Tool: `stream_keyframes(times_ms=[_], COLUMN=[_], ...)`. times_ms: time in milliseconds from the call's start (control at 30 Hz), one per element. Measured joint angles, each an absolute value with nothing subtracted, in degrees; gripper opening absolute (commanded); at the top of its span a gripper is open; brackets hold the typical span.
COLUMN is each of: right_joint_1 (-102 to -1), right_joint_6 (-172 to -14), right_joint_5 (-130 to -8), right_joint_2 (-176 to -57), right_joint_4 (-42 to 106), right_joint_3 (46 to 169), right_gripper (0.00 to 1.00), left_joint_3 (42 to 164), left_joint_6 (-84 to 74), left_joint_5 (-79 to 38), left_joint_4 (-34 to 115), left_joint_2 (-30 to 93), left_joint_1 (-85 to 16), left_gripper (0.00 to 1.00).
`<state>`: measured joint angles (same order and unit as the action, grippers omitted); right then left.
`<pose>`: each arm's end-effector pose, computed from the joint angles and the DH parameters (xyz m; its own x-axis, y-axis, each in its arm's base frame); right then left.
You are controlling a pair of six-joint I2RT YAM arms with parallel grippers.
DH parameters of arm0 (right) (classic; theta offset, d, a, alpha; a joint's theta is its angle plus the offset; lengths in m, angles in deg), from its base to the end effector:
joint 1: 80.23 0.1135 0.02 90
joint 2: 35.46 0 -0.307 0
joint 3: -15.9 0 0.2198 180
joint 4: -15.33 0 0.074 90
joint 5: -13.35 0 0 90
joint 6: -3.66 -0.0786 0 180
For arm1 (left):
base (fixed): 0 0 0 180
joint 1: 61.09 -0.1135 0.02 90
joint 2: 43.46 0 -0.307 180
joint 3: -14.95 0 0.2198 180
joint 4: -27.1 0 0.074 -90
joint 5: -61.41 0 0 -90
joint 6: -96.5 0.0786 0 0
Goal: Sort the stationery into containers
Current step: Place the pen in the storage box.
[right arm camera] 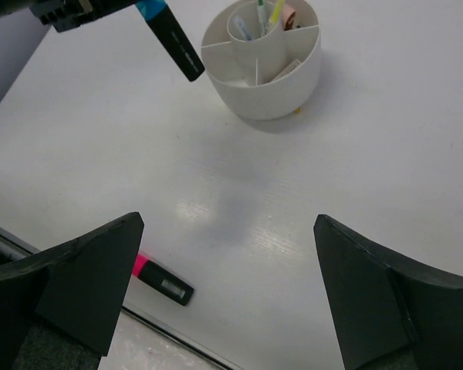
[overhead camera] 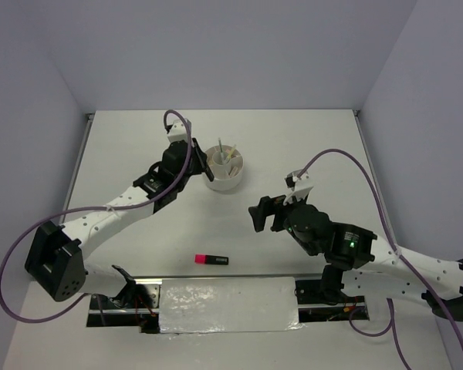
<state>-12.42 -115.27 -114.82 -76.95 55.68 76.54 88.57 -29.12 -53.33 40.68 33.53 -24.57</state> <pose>0.0919 0.0967 0.3399 -0.3664 0.1087 -0.9241 -0.3806 0.8888 0.2554 0.2682 -0.1577 0.3573 -0.3179 -0.4228 -0.8486 0.0414 0.8880 -0.4579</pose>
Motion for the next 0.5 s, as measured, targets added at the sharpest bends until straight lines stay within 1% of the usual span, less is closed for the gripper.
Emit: stream_keyframes(times_ms=[400,500], right_joint_1=[-12.42,-12.42], right_joint_6=[-115.45,-115.40], right_joint_5=[-113.84,-113.49], right_joint_2=[-75.44,-75.49], right_joint_4=[58.53,59.22], right_joint_3=[76.39,76.39], right_gripper=[1.00,1.00], left_joint_3=[89.33,89.31], left_joint_6=[-27.94,-28.09], left_joint_5=[-50.27,-49.92], left_joint_4=[31.90,30.87], left_joint_2=[40.05,41.55], left_joint_1=[-28.42,-28.59], left_gripper=[0.01,0.05])
